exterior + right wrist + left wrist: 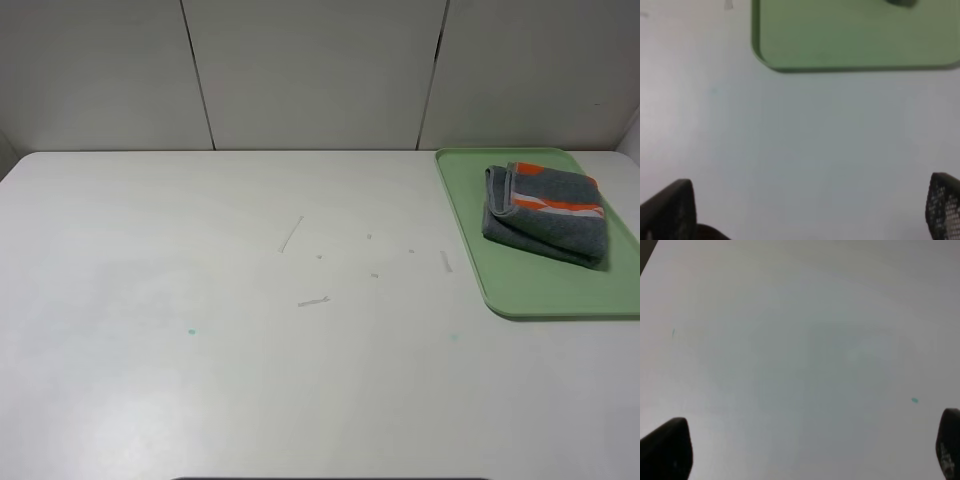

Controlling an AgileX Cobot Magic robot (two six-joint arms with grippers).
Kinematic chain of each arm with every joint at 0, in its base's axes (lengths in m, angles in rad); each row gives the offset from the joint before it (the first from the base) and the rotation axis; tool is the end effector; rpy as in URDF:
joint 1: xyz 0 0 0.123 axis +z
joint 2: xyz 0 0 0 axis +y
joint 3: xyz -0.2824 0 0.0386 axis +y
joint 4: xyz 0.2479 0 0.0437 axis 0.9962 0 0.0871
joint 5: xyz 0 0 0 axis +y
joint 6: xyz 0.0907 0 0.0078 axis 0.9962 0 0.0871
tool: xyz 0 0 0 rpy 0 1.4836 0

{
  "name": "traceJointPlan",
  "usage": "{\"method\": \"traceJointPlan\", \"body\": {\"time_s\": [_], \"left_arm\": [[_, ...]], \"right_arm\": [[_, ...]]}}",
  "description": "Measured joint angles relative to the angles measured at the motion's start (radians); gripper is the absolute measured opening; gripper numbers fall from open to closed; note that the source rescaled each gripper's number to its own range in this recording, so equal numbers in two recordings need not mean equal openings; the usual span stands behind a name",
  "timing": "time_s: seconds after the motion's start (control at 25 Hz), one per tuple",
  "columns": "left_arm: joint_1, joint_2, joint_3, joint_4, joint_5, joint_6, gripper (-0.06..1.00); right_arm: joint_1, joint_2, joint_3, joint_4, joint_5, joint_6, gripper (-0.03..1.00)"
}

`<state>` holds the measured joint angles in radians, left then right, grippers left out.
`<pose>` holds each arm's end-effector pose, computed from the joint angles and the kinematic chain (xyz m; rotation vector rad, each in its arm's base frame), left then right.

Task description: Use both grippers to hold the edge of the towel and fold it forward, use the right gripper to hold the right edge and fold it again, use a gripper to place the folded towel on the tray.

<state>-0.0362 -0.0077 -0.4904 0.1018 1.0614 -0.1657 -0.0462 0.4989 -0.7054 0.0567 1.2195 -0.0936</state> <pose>-0.0049 0.0083 0.2748 -0.1368 2.0381 -0.0043 0.0589 0.0021 0.3129 -0.0570 2.4936 0.0161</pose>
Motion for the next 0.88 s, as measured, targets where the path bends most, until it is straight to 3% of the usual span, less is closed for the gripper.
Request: {"method": "traceJointPlan", "body": {"time_s": [0.2,0.48,0.88], "left_arm": [[0.0,0.0,0.0,0.0,0.0,0.0,0.98],[0.0,0.0,0.0,0.0,0.0,0.0,0.98],[0.0,0.0,0.0,0.0,0.0,0.0,0.98]], "right_arm": [[0.0,-0.224,0.071,0.0,-0.023,0.0,1.0],[0.0,-0.463,0.157,0.0,-0.149,0.0,1.0],[0.0,-0.505,0.209,0.011,-0.186,0.002,1.0]]}}
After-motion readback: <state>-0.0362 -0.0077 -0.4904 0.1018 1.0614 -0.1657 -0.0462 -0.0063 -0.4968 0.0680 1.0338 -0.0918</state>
